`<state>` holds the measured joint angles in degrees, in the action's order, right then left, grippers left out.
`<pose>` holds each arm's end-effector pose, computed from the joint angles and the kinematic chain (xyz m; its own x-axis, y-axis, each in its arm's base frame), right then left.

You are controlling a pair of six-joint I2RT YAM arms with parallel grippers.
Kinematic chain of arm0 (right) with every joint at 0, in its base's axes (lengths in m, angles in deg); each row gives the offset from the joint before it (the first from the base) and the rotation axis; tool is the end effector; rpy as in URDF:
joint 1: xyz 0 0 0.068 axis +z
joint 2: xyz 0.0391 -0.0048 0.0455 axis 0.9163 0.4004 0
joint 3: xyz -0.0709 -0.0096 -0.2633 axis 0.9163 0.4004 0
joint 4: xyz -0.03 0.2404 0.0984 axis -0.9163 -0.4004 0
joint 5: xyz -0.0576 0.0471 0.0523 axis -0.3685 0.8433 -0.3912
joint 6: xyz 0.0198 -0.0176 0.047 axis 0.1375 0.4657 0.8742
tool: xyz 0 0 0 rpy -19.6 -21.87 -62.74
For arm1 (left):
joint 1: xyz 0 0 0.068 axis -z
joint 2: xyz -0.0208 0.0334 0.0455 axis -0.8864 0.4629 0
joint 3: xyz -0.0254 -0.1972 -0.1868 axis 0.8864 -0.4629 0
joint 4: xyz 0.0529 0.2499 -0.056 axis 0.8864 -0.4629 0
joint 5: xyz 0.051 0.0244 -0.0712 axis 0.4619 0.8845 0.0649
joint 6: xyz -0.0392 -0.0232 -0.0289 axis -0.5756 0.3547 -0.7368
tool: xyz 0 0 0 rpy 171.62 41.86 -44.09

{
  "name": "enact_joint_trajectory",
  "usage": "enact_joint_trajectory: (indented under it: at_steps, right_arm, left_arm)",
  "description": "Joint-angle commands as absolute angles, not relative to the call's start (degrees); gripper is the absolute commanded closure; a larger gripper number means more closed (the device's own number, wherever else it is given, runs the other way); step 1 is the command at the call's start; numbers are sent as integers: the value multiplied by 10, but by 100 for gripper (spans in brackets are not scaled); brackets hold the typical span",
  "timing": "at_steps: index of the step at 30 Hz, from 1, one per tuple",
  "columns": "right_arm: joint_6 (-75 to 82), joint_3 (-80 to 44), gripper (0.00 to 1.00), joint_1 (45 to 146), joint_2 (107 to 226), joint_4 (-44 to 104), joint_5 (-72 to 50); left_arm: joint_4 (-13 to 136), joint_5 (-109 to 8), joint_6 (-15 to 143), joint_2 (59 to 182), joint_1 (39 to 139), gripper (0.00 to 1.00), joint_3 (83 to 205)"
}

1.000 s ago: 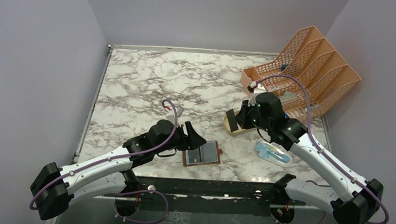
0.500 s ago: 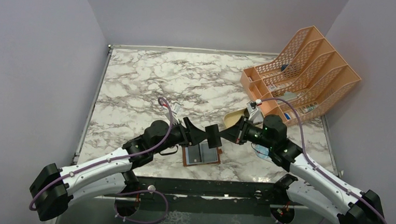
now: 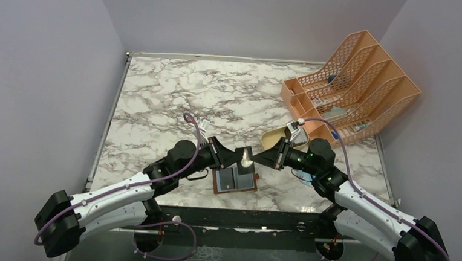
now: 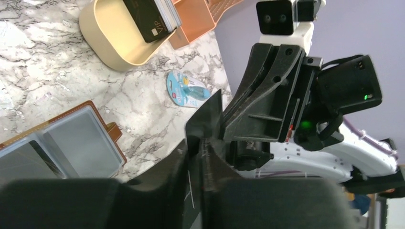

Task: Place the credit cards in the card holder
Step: Adjust the card holder at the center of the board.

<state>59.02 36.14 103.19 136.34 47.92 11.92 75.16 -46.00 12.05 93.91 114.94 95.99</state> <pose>0.1482 0.1331 0.2294 -0.8832 0.2982 -0.3620 -0.2776 0.2895 0.9160 0.1214 -0.1620 0.2481 -0.7836 -0.4421 -0.4365 0.2887 0.3629 -0.8860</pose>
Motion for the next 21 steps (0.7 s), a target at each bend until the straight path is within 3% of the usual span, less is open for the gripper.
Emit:
enact_joint_trajectory:
  at_steps: [1,2,5,12,21]
  right_arm:
    - [598,367,99,1032,1365,501,131]
    - [596,368,99,1032,1364,496,128]
    - [585,368,90,1032,1358,473,115]
    - [544,348,57,1032,1350,393,71]
    - [461,306,55,1032,1432,291,45]
  left_arm:
    - [780,-473,117,933,1148,94,949]
    - [780,-470,118,932,1149,99,946]
    - [780,-461,116,926,1149,100,935]
    - [740,-426,143,909,1148,100,920]
    - [611,-371,197,905,1138,100,934]
